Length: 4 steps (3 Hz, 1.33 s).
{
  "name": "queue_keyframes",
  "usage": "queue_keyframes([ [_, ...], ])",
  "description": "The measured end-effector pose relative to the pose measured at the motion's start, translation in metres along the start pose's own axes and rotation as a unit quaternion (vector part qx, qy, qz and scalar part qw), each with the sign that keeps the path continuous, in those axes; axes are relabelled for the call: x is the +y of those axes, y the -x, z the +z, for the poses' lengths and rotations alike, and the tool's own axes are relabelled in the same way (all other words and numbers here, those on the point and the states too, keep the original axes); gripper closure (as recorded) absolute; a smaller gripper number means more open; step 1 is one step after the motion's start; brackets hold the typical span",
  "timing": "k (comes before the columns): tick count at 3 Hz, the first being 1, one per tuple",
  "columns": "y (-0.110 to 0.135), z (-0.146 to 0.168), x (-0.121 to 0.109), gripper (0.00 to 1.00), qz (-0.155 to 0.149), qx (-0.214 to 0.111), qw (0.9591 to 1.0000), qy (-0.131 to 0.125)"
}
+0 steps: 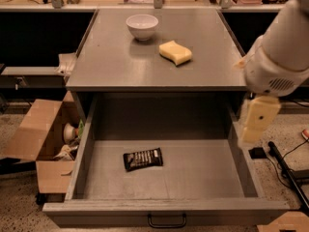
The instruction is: Pick rxbar chocolate from top drawer and place on counter
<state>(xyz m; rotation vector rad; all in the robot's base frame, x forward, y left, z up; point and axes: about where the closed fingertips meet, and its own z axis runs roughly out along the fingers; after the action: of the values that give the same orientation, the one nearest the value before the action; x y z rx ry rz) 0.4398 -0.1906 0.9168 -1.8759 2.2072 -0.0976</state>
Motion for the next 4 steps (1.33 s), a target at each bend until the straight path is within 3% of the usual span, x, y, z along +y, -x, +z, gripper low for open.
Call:
queue_keyframes([
  [1,0.012,0.055,0.016,0.00,-0.012,-0.013,0.9992,0.036],
  [2,0.024,0.107,0.028,0.00,-0.016,-0.050,0.9967,0.062],
  [3,0.052,0.144,0.035,0.00,-0.018,-0.116,0.9902,0.075],
  [4,0.052,0.144,0.035,0.00,-0.018,-0.116,0.9902,0.075],
])
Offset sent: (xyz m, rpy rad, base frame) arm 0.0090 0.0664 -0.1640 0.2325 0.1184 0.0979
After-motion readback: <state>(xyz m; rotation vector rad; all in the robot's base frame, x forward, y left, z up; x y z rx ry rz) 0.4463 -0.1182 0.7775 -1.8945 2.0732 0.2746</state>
